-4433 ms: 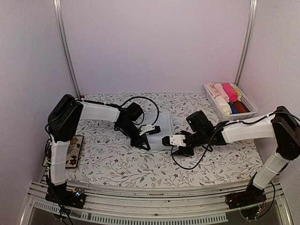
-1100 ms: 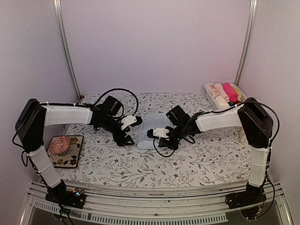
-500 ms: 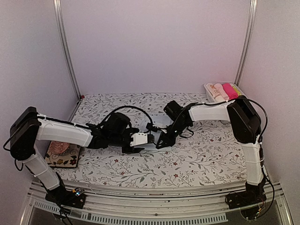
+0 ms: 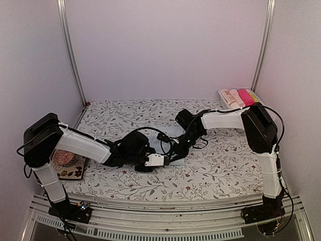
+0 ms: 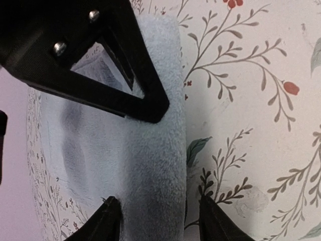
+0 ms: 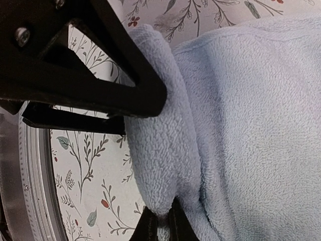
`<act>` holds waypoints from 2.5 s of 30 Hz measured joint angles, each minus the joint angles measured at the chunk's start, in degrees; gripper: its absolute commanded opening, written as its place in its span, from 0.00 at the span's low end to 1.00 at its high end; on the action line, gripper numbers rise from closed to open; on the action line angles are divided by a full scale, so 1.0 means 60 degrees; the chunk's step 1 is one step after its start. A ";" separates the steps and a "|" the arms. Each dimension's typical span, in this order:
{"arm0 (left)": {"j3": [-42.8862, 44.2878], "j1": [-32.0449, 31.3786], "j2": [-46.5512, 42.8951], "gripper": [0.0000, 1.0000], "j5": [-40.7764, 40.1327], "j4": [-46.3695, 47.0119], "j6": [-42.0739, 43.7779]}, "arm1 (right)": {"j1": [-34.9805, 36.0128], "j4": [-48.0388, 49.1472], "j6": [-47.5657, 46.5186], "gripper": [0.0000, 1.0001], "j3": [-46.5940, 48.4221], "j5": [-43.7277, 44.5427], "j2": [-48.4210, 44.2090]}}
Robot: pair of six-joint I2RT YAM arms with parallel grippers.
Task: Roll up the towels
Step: Roll the towel at the center of the board.
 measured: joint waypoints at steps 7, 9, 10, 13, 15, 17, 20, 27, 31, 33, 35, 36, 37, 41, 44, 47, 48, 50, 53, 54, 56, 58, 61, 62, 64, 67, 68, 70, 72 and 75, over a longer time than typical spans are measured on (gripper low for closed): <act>0.0117 -0.0036 0.0484 0.31 -0.0328 0.0168 0.0055 | -0.0040 -0.0047 0.0000 0.08 0.0000 -0.0047 0.0000; 0.0197 -0.0036 0.0630 0.18 -0.0342 0.0153 0.0055 | -0.0069 -0.0058 0.0004 0.10 0.0000 -0.0058 0.0000; 0.0237 -0.0040 0.0659 0.14 -0.0346 0.0131 0.0025 | -0.0076 -0.0062 0.0004 0.12 0.0000 -0.0062 0.0000; 0.0408 -0.0044 0.0667 0.00 -0.0306 -0.0051 -0.0036 | -0.0117 -0.0087 0.0026 0.18 0.0000 -0.0047 0.0000; 0.0594 -0.0044 0.0681 0.00 -0.0215 -0.0357 -0.0073 | -0.0149 -0.0084 0.0026 0.28 -0.0011 0.0018 -0.0004; 0.0838 -0.0036 0.0714 0.00 -0.0036 -0.0787 -0.0164 | -0.0189 0.0029 -0.0029 0.35 -0.0157 0.0149 -0.0087; 0.1475 0.0066 0.0801 0.00 0.0608 -0.1730 -0.0357 | -0.0248 0.0324 -0.0131 0.42 -0.0696 0.0444 -0.0514; 0.2943 0.0634 0.1362 0.00 0.2426 -0.3727 -0.0958 | -0.0448 0.1654 -0.0648 0.58 -0.2696 0.1424 -0.2455; 0.3661 0.0936 0.1931 0.02 0.3282 -0.4612 -0.1217 | -0.0492 0.2834 -0.1104 0.59 -0.4160 0.1807 -0.3894; 0.4127 0.1082 0.2248 0.03 0.3741 -0.5023 -0.1308 | -0.0492 0.3410 -0.1362 0.59 -0.4896 0.1923 -0.4652; 0.4579 0.1217 0.2546 0.04 0.4149 -0.5435 -0.1406 | -0.0477 0.3923 -0.1596 0.59 -0.5450 0.2058 -0.5213; 0.4834 0.1297 0.2732 0.04 0.4371 -0.5657 -0.1457 | -0.0423 0.4309 -0.1759 0.59 -0.5814 0.2178 -0.5523; 0.5056 0.1377 0.2885 0.04 0.4561 -0.5832 -0.1501 | -0.0386 0.4564 -0.1876 0.59 -0.6084 0.2302 -0.5730; 0.6087 0.1818 0.3628 0.06 0.5705 -0.6670 -0.1847 | 0.0076 0.5650 -0.2641 0.58 -0.7337 0.2761 -0.6408; 0.6437 0.2029 0.3916 0.07 0.6280 -0.7053 -0.1993 | 0.0452 0.6247 -0.3053 0.58 -0.7938 0.3078 -0.6499; 0.6845 0.2211 0.4233 0.08 0.6845 -0.7497 -0.2076 | 0.0739 0.6761 -0.3439 0.58 -0.8149 0.3519 -0.6430; 0.6936 0.2251 0.4306 0.09 0.6980 -0.7606 -0.2091 | 0.0820 0.6994 -0.3530 0.58 -0.8145 0.3668 -0.6335; 0.7125 0.2342 0.4470 0.09 0.7278 -0.7832 -0.2109 | 0.0918 0.7395 -0.3741 0.57 -0.8131 0.3923 -0.6091; 0.7322 0.2426 0.4645 0.10 0.7595 -0.8062 -0.2138 | 0.1049 0.7868 -0.4073 0.55 -0.8029 0.4335 -0.5519; 0.7402 0.2455 0.4714 0.10 0.7697 -0.8149 -0.2164 | 0.1067 0.7985 -0.4171 0.54 -0.7967 0.4419 -0.5322; 0.7548 0.2506 0.4845 0.10 0.7832 -0.8298 -0.2222 | 0.1104 0.8123 -0.4324 0.53 -0.7828 0.4597 -0.5009; 0.7639 0.2557 0.4932 0.10 0.7996 -0.8404 -0.2280 | 0.1140 0.8346 -0.4452 0.53 -0.7675 0.4845 -0.4721; 0.7657 0.2594 0.4972 0.10 0.8138 -0.8444 -0.2339 | 0.1177 0.8619 -0.4546 0.53 -0.7519 0.5104 -0.4470; 0.7657 0.2601 0.4980 0.10 0.8182 -0.8451 -0.2346 | 0.1191 0.8706 -0.4561 0.53 -0.7471 0.5180 -0.4397; 0.7657 0.2619 0.4980 0.10 0.8251 -0.8462 -0.2353 | 0.1206 0.8816 -0.4612 0.50 -0.7373 0.5271 -0.4248; 0.7657 0.2630 0.4994 0.11 0.8313 -0.8470 -0.2397 | 0.1231 0.8848 -0.4739 0.41 -0.7246 0.5322 -0.4003; 0.7657 0.2637 0.4998 0.11 0.8327 -0.8470 -0.2412 | 0.1242 0.8841 -0.4758 0.34 -0.7209 0.5337 -0.3938; 0.7657 0.2667 0.5016 0.12 0.8389 -0.8488 -0.2430 | 0.1257 0.8783 -0.4812 0.26 -0.7060 0.5362 -0.3756; 0.7657 0.2696 0.5031 0.13 0.8459 -0.8506 -0.2437 | 0.1253 0.8684 -0.4798 0.21 -0.6867 0.5388 -0.3595; 0.7657 0.2743 0.5034 0.22 0.8499 -0.8582 -0.2459 | 0.1253 0.8531 -0.4703 0.15 -0.6604 0.5402 -0.3424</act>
